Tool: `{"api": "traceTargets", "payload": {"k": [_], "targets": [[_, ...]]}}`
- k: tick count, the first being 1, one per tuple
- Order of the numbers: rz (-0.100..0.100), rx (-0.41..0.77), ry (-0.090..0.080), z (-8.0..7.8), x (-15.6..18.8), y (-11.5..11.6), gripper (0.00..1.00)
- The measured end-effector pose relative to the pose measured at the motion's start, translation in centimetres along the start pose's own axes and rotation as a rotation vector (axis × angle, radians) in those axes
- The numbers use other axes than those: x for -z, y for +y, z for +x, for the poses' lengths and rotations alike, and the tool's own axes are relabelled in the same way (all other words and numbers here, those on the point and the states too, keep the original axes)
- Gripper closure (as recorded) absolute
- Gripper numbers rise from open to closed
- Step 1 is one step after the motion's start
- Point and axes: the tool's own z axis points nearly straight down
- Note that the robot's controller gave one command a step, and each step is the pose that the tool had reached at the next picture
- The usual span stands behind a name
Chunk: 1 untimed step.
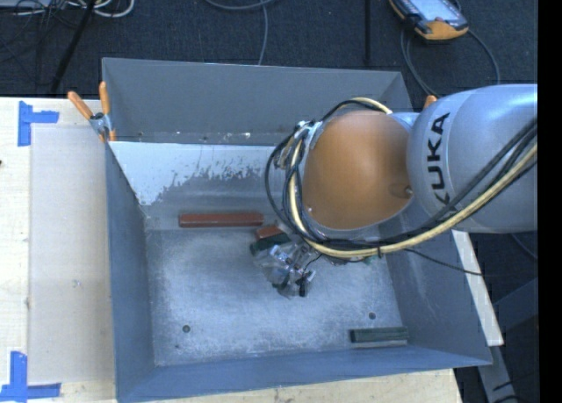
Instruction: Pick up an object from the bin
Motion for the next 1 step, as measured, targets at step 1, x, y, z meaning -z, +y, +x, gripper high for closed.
{"api": "traceTargets", "payload": {"k": [1], "targets": [[-0.006,0.013,0.006,-0.3,3.12,0.66,1.0]]}}
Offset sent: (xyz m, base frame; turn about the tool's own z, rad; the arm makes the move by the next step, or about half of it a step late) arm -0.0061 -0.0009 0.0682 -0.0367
